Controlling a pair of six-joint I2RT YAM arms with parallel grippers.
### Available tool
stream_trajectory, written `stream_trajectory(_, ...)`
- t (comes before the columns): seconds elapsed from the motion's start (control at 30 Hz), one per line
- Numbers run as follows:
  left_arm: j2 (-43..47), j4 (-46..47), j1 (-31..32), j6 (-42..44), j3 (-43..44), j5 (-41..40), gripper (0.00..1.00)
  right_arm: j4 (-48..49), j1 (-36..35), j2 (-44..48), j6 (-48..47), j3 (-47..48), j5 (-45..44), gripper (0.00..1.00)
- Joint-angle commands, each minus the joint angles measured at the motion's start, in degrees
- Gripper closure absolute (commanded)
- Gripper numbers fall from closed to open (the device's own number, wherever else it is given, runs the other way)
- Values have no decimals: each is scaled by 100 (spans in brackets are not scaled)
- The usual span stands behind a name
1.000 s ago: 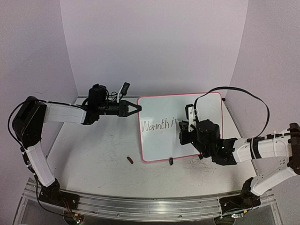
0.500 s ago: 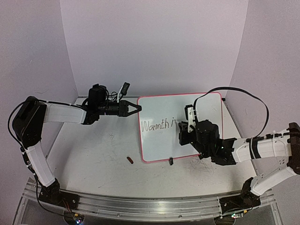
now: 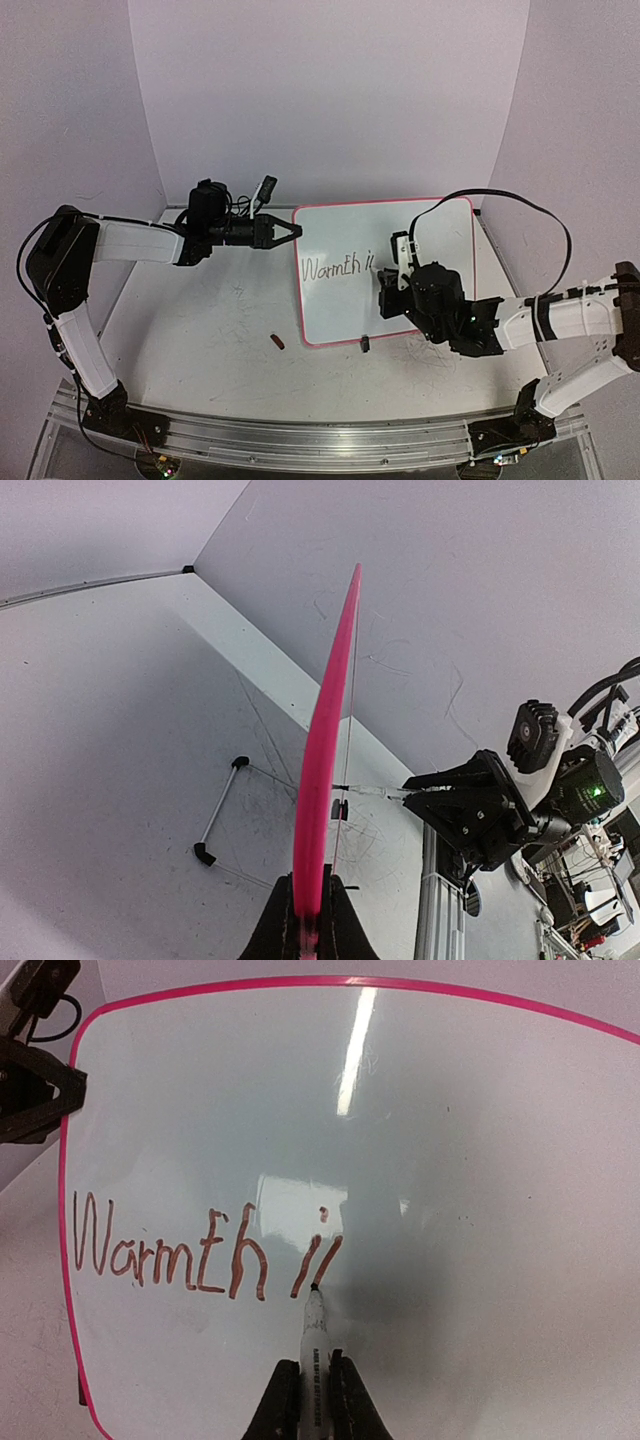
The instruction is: Write a sentence on the whiteboard
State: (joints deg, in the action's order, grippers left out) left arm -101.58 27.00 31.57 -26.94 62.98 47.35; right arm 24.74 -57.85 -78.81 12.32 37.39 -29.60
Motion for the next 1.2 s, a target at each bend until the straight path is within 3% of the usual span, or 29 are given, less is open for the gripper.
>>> stream_trajectory(0.0,76,-363,202,145,25,-73,100,-210,-61,41,231,-61,-182,100)
stream_trajectory(1.17,48,-363,210,152,33,-62,100,290,231,-99,-41,202,-156,100)
